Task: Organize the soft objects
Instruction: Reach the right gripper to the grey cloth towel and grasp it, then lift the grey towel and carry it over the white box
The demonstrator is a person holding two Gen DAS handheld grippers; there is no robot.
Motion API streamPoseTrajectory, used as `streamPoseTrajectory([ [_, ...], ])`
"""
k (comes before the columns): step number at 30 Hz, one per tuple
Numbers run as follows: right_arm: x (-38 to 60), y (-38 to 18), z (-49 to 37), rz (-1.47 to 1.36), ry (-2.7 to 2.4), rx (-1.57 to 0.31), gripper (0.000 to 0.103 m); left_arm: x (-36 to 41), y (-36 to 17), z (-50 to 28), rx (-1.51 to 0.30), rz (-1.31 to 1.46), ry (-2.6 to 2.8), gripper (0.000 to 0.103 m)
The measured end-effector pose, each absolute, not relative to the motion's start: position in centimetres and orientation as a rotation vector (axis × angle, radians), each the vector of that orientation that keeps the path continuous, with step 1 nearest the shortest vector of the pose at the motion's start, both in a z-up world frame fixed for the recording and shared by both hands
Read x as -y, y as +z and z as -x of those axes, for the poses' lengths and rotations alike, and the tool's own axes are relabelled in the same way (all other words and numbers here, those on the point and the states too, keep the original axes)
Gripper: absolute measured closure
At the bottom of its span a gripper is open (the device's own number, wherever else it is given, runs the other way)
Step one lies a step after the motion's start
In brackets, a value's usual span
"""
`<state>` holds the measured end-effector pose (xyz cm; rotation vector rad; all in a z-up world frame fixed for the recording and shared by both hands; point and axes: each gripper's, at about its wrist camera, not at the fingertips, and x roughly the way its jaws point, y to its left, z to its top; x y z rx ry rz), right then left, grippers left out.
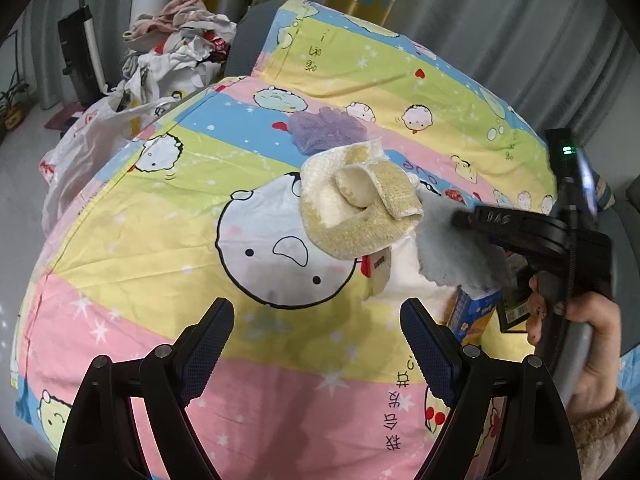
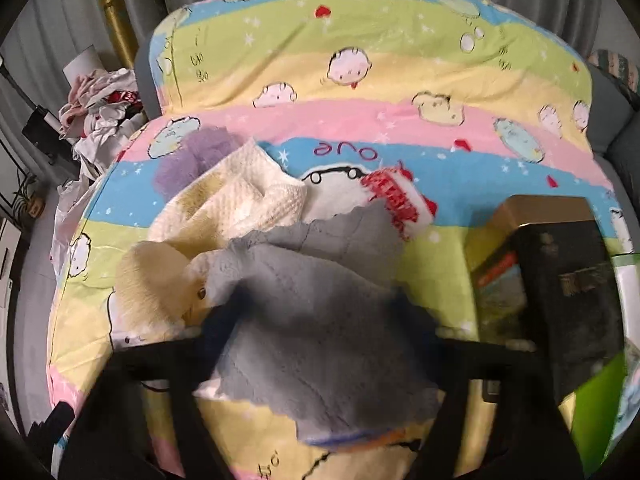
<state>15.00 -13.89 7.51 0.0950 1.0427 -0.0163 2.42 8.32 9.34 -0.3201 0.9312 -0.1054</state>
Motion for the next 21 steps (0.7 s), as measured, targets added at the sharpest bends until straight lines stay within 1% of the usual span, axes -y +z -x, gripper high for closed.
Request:
streamPoseTrajectory([
  [2, 14.5, 7.7, -14.5, -0.132, -0.012, -1.016, 0.091, -8.3, 9.4, -2.5, -0.93, 0.321, -0.119, 0.017],
  [3, 14.9, 8.2, -14.0, -0.163, 0.003, -0.996, 0.092, -8.2, 9.5, -2.4, -0.928, 0.326, -0.121, 0.017],
  [5, 15.5, 9.9, -12.7, -0.207, 0.032, -0.951, 0.092, -8.2, 9.6, -2.4, -0.923, 0.336, -0.123, 0.017],
  [9, 16.5, 15.4, -7.3, -0.232, 0.08, -0.811, 0.092, -7.7, 9.9, -1.9, -0.905, 0.335, -0.158, 0.017],
  [12, 16.9, 18.6, -2.7, -0.231, 0.136, -0.741, 0.092, -7.0, 10.9, -0.9, -0.84, 0.322, -0.183, 0.017],
  [14, 17.5, 19.7, 0.2, -0.241, 0.168, -0.714, 0.092, -6.3, 11.8, 0.1, -0.787, 0.328, -0.249, 0.017],
  [18, 18.5, 19.1, 4.1, -0.276, 0.223, -0.716, 0.092, -4.0, 13.2, 2.3, -0.717, 0.313, -0.477, 0.017],
  [21, 19.0, 17.6, 5.5, -0.317, 0.267, -0.726, 0.092, -1.3, 13.2, 3.7, -0.71, 0.27, -0.634, 0.017],
])
